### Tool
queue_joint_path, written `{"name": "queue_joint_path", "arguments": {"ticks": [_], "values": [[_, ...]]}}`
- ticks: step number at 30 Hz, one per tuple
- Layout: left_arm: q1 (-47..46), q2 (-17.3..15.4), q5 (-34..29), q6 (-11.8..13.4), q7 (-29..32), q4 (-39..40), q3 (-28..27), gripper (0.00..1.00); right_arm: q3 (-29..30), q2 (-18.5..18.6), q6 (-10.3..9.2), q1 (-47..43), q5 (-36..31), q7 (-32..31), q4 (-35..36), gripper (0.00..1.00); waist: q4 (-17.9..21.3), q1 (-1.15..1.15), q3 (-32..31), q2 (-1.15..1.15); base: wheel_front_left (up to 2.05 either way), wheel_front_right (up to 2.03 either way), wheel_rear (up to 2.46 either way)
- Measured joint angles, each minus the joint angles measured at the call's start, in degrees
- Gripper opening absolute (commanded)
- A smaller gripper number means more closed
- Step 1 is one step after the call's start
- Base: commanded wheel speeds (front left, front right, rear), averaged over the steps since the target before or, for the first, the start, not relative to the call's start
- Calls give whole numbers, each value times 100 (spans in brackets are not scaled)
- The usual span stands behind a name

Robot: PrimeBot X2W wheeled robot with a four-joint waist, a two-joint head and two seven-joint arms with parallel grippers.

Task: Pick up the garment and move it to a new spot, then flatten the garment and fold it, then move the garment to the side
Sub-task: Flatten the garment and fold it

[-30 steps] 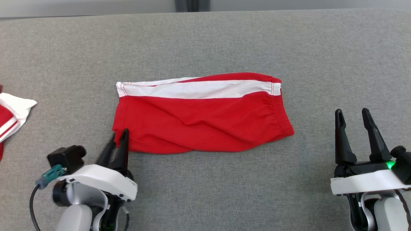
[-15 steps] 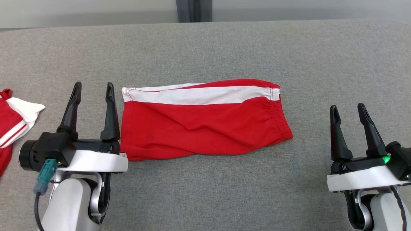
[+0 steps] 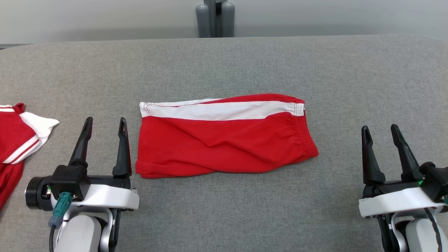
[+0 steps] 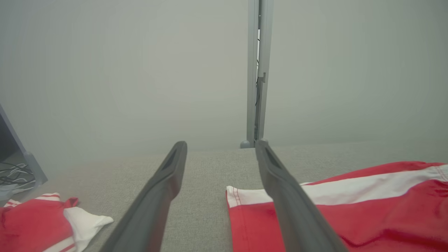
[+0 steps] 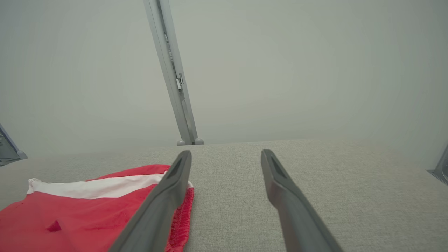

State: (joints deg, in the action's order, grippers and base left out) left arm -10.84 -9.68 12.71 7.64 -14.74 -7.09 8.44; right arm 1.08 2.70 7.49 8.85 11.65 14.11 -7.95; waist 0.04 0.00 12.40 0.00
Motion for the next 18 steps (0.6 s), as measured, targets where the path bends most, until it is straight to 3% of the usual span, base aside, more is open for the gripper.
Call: {"name": "queue_joint_path", "arguments": {"ticks": [9, 18], "values": [[-23, -7, -79, 32, -2, -100, 118, 100, 53, 1, 0, -42, -30, -67, 21, 100, -127, 0, -66, 0, 0, 0, 0], [-68, 177, -111, 40, -10, -54, 233, 100, -41, 1, 0, 47, -142, -271, -192, 100, -550, 0, -37, 0, 0, 0, 0]]}}
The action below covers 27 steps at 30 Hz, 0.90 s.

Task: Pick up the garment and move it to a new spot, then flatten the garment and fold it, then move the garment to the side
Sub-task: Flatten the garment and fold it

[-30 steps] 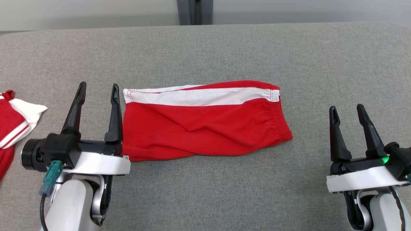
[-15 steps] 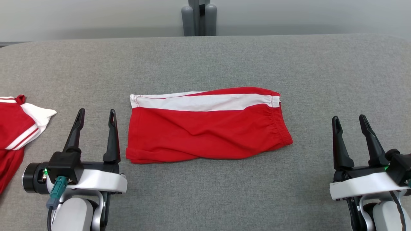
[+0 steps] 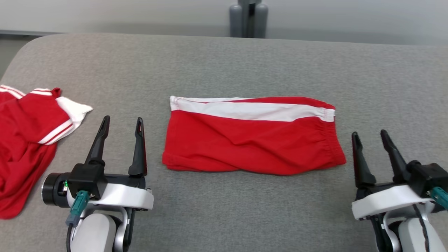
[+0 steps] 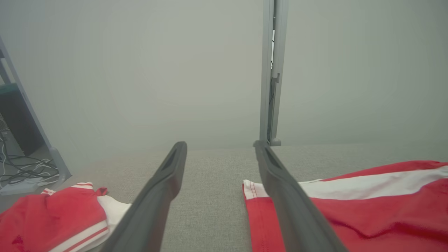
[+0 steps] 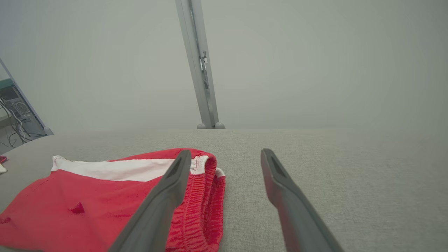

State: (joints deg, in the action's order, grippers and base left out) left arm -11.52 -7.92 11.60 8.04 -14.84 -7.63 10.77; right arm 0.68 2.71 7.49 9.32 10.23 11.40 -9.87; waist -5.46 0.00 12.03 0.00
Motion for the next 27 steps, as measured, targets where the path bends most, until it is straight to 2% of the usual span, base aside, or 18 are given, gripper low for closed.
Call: {"name": "queue_joint_path", "arguments": {"ticks": [6, 11, 16, 21, 22, 24, 27], "values": [[-66, 129, -51, -100, -5, 32, 70, 100, -298, -8, 0, 268, 83, -121, -713, 100, -373, 0, 102, 0, 0, 0, 0], [-133, 160, -104, -169, -5, 22, 90, 100, -89, -3, 0, 532, 55, -64, -1514, 100, -553, 0, 228, 0, 0, 0, 0], [-188, 193, -160, -219, -5, 12, 114, 100, 122, 2, 1, 733, 44, 54, -2111, 100, -581, 0, 340, 0, 0, 0, 0], [-279, 247, -196, -252, -5, 12, 89, 100, -143, 5, 1, 1026, 336, 152, -2451, 100, -506, 0, 427, 0, 0, 0, 0], [-298, 249, -204, -255, -5, 16, 81, 100, -190, 7, 0, 1058, 383, 177, -2471, 45, -492, 0, 440, 0, 0, 0, 0], [-300, 254, -212, -286, -5, 15, 65, 100, -304, 13, 0, 1138, 543, 177, -2546, 0, -456, 0, 456, 0, 0, 0, 0], [-300, 252, -252, -291, -5, 15, 34, 100, -393, 5, 1, 1187, 689, 227, -2549, 0, -387, 0, 474, 0, 0, 0, 0]]}}
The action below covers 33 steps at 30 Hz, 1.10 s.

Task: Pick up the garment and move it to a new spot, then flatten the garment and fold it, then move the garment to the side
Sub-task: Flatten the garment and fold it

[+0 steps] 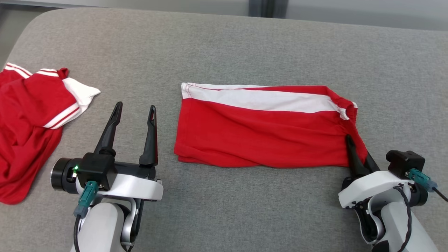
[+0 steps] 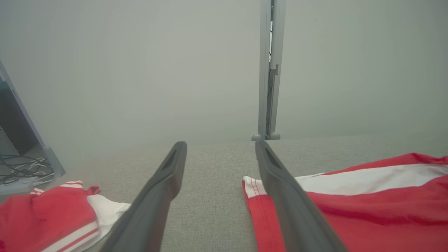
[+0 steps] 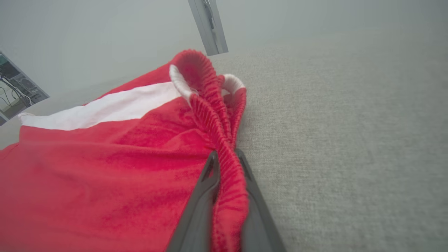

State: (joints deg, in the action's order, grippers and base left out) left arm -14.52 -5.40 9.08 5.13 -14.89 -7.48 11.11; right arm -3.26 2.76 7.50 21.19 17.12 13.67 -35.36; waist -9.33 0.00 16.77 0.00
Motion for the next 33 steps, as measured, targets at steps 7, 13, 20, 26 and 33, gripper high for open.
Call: {"name": "queue_joint_path", "arguments": {"ticks": [7, 13, 20, 26, 33], "values": [[0, -60, -36, -3, 0, -75, -66, 100, 259, 127, 0, -159, 156, 97, 257, 0, 262, 0, 28, 0, 0, 0, 0], [-7, -110, -62, -8, 0, -125, -77, 100, 687, 229, 0, -499, 158, 120, 556, 0, 529, 0, -1, 0, 0, 0, 0], [-7, -180, -97, -8, 0, -197, -31, 100, 108, 97, -2, -430, 510, 64, 1337, 0, 747, 0, -116, 0, 0, 0, 0], [-14, -182, -137, -9, 2, -245, 84, 100, -738, 23, -2, -164, 666, -115, 1992, 0, 674, 0, -175, 0, 0, 0, 0], [-25, -129, -131, -29, 8, -274, 197, 100, -1637, -12, -1, 423, 747, -270, 1731, 0, 429, 0, -132, 0, 0, 0, 0]]}}
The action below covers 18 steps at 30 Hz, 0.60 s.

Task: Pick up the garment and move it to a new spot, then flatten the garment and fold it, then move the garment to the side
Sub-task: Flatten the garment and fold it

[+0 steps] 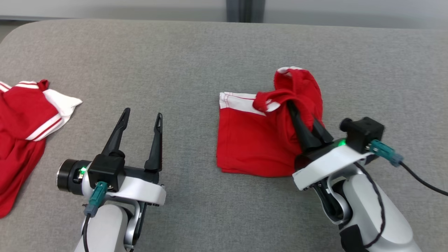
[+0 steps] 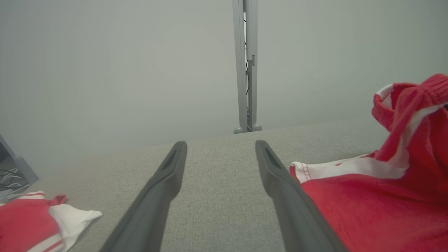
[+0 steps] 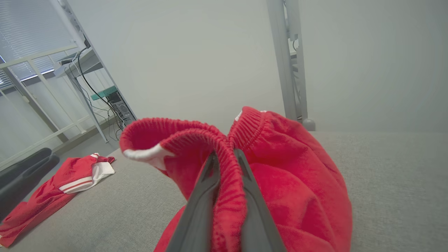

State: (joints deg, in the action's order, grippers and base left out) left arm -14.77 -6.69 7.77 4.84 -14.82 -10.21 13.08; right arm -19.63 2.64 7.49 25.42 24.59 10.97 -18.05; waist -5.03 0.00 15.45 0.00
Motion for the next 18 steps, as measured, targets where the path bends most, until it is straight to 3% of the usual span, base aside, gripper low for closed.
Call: {"name": "queue_joint_path", "arguments": {"ticks": [6, 13, 14, 15, 16, 17, 18], "values": [[-125, 68, 52, -52, -1, -76, 140, 100, -565, 3, 0, 550, -67, 103, -1033, 0, -263, 0, 179, 0, 0, 0, 0], [-227, 129, 90, -73, -1, -132, 209, 100, -1311, 4, -1, 767, 328, 266, -1526, 0, -411, 0, 365, 0, 0, 0, 0], [-231, 131, 91, -74, -1, -137, 213, 100, -1427, 9, -1, 807, 385, 277, -1534, 12, -412, 0, 383, 0, 0, 0, 0], [-240, 133, 91, -74, -1, -141, 216, 100, -1524, 8, -1, 828, 437, 302, -1521, 44, -409, 0, 397, 0, 0, 0, 0], [-251, 133, 91, -74, -2, -144, 220, 100, -1624, 8, -1, 834, 474, 320, -1511, 93, -401, 0, 406, 0, 0, 0, 0], [-267, 132, 91, -76, -2, -155, 227, 100, -1712, 7, -1, 834, 491, 326, -1506, 100, -392, 0, 415, 0, 0, 0, 0], [-287, 133, 92, -76, -2, -164, 232, 100, -1823, 12, 0, 833, 532, 335, -1470, 100, -383, 0, 422, 0, 0, 0, 0]]}}
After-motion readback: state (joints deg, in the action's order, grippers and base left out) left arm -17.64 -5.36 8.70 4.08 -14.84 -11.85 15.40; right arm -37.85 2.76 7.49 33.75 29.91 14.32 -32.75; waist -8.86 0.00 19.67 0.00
